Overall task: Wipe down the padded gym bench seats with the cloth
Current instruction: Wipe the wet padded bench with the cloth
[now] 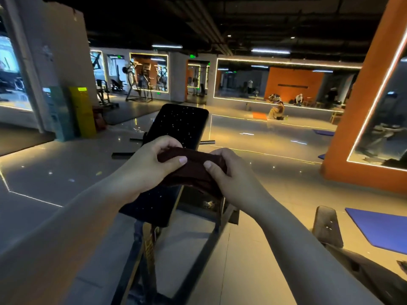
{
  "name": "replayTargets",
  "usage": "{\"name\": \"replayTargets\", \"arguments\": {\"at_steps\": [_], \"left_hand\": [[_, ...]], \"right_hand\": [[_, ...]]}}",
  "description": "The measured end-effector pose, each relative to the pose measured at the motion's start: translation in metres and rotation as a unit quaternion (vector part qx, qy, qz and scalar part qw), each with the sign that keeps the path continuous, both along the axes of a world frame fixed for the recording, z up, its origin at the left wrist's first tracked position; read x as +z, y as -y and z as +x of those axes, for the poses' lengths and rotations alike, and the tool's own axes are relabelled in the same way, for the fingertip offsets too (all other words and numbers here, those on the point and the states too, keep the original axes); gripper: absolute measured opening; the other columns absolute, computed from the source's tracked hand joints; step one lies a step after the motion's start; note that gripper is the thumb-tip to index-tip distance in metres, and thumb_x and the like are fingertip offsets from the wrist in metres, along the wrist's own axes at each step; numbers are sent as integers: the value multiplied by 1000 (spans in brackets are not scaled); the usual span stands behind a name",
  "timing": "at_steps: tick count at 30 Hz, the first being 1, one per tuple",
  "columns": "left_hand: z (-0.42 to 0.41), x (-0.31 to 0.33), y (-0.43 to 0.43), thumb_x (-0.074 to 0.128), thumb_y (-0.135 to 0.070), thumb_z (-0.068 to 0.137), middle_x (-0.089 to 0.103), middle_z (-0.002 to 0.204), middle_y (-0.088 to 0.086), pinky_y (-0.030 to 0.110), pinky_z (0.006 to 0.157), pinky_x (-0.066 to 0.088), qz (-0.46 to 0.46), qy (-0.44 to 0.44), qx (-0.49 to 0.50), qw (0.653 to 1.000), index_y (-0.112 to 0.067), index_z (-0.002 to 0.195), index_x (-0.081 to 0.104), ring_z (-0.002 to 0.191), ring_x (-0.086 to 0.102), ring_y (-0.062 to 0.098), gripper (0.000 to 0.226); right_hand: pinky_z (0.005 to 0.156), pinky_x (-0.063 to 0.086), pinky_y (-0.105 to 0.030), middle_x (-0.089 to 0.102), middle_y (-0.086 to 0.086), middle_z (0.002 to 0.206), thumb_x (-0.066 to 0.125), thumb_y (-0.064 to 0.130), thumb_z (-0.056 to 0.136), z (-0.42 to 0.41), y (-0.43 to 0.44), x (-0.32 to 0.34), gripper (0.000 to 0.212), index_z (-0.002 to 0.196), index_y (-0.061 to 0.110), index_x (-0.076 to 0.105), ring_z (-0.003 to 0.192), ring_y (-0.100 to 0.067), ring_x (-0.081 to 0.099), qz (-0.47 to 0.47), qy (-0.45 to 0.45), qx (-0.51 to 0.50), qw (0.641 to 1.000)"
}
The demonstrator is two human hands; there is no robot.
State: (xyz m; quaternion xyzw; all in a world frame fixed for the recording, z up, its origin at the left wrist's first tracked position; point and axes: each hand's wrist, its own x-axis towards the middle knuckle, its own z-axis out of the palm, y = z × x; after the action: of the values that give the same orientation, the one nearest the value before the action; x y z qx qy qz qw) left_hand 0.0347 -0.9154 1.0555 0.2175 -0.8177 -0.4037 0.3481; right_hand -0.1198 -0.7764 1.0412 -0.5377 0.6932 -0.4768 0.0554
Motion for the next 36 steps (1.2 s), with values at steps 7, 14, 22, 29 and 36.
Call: {"name": "replayTargets", "arguments": {"at_steps": [7,14,22,29,36], "left_hand": [[-89,-16,86,76,-20,86,72,91,-15,21,64,55,-11,38,14,999,-35,93,68,83,69,4,18],[-173,-28,181,79,-22,82,69,103,-12,36,82,57,55,8,102,993,-40,101,70,97,67,10,28],[-257,-48,290,66,1,87,69,102,4,44,80,58,94,-44,109,989,-47,106,63,93,69,26,53],[-324,-58,393,63,-6,91,64,96,-6,27,67,48,16,3,106,994,-40,90,56,86,63,17,35],[-390,-59,466,62,-14,95,60,108,-20,8,79,46,-37,40,120,991,-41,89,73,99,58,-4,30]], "right_hand": [[83,58,-35,64,9,104,56,36,101,-110,82,-31,19,119,29,57,94,-6,62,76,-48,40,995],[61,41,-13,57,14,92,49,37,105,-196,177,-34,12,113,27,48,78,0,58,90,-84,63,990],[62,44,-22,56,12,91,47,42,104,-277,295,-53,15,106,27,47,75,-3,56,120,-196,58,972],[68,60,-34,66,7,92,57,36,100,-343,401,-54,30,123,24,42,76,-10,67,142,-182,50,972],[66,54,-27,59,10,90,64,40,94,-409,487,-54,28,107,25,44,79,-9,62,116,-233,12,965]]}}
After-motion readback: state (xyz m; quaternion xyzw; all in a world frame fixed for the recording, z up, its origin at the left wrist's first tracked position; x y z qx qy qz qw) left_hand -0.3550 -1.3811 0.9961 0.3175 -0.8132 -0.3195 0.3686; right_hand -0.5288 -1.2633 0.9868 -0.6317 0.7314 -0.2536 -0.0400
